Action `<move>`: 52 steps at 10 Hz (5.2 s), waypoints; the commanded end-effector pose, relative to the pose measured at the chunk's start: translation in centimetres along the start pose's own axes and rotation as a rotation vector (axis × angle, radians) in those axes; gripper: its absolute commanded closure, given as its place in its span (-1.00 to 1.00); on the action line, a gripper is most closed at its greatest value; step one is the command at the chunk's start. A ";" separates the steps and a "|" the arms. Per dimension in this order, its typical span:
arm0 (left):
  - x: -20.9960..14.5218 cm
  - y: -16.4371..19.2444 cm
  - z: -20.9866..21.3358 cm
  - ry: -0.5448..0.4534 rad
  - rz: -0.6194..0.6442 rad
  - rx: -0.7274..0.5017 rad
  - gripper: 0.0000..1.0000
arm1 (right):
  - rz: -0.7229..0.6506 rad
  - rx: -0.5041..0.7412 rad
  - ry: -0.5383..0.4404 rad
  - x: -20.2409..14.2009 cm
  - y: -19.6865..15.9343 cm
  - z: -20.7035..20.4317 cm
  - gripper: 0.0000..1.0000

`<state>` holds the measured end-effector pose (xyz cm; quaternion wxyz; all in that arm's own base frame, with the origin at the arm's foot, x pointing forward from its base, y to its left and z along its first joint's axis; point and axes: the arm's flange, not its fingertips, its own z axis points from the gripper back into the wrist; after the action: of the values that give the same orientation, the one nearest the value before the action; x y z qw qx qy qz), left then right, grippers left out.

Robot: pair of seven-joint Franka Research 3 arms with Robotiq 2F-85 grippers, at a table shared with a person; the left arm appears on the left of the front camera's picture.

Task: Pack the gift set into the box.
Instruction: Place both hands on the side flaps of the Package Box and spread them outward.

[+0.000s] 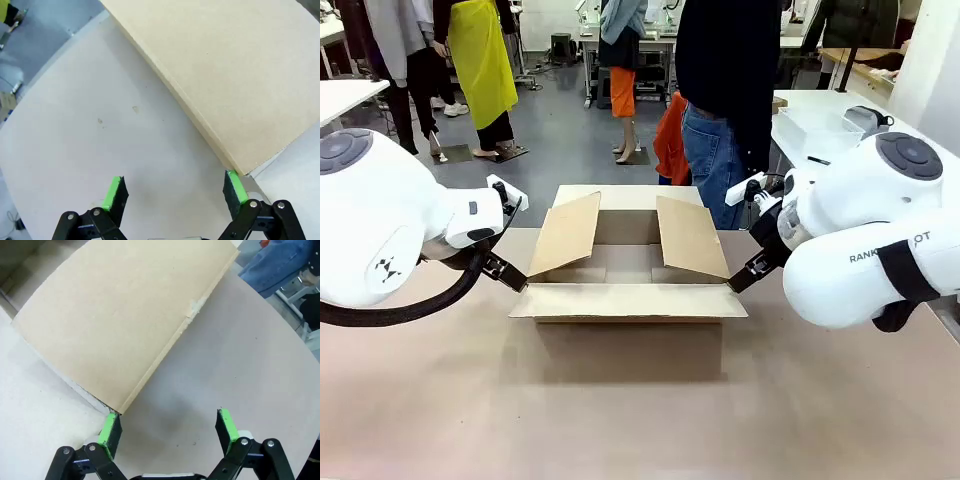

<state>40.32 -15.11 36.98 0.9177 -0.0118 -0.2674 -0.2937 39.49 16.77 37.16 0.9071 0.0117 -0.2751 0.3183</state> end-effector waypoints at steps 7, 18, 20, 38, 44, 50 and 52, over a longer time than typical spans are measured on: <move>0.0 0.0 0.0 -0.001 -0.001 0.000 -1.00 | 0.000 0.000 0.000 0.0 0.0 0.0 -1.00; -1.0 1.2 3.6 -0.036 0.032 -0.033 -1.00 | -0.033 -0.021 -0.078 -0.3 -1.3 4.7 -1.00; -2.7 2.7 9.3 -0.036 0.102 -0.095 -1.00 | -0.127 0.117 -0.114 -1.3 -2.5 9.8 -1.00; -19.6 19.5 22.5 -0.397 0.560 -0.857 -1.00 | -1.168 0.594 -0.302 -22.7 -21.2 22.1 -1.00; 7.4 2.8 20.0 0.179 0.325 -0.627 -1.00 | -0.542 0.273 -0.128 2.2 0.1 15.6 -1.00; 8.7 -0.1 16.9 0.214 0.340 -0.487 -1.00 | -0.405 0.207 -0.083 5.0 4.9 14.3 -1.00; 11.6 0.3 14.2 0.226 0.416 -0.435 -1.00 | -0.394 0.202 -0.134 5.3 6.4 11.9 -1.00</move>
<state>39.34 -17.37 55.16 0.9425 -0.2573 -0.0899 -0.1936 32.14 21.95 49.83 0.9277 0.1738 -0.2823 0.1717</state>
